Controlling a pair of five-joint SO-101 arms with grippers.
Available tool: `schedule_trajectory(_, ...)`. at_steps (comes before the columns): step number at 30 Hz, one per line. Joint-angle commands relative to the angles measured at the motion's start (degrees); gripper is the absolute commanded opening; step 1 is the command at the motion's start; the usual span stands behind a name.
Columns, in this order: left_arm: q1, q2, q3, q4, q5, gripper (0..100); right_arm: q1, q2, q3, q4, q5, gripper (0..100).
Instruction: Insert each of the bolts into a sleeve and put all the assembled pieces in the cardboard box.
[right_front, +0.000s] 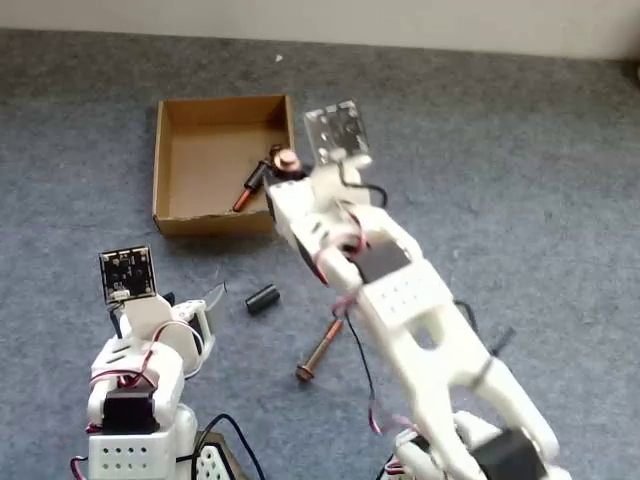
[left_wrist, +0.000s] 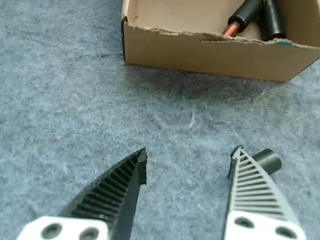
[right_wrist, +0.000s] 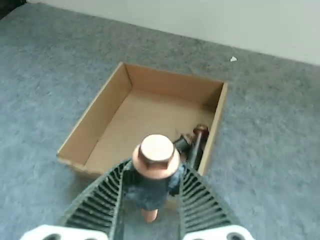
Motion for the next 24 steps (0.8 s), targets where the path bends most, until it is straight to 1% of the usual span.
schedule_trajectory(1,-0.7,-0.4,-0.3,-2.1,-0.4,28,1.0,8.5,-9.5,-8.4,-0.1,0.5)
schedule_trajectory(5,-0.7,-0.4,-0.3,-2.1,-0.4,28,1.7,19.5,-14.0,-15.3,-0.1,0.9)
schedule_trajectory(8,-0.7,-0.4,-0.3,-2.0,-0.4,28,2.7,25.5,-17.9,-15.8,-0.1,2.1)
schedule_trajectory(11,-0.7,-0.4,-0.3,-2.0,-0.4,28,3.1,28.9,-21.5,-14.0,-0.2,9.0)
schedule_trajectory(13,-0.7,-0.4,-0.3,-2.0,-0.4,28,3.1,30.0,-23.3,-9.2,-0.3,12.4)
schedule_trajectory(17,-0.7,-0.4,-0.3,-2.0,-0.4,28,3.1,30.0,-28.2,1.0,-0.4,12.8)
schedule_trajectory(24,-0.8,-0.4,-0.5,-2.1,-0.4,28,1.9,30.0,-39.3,26.7,-0.5,12.8)
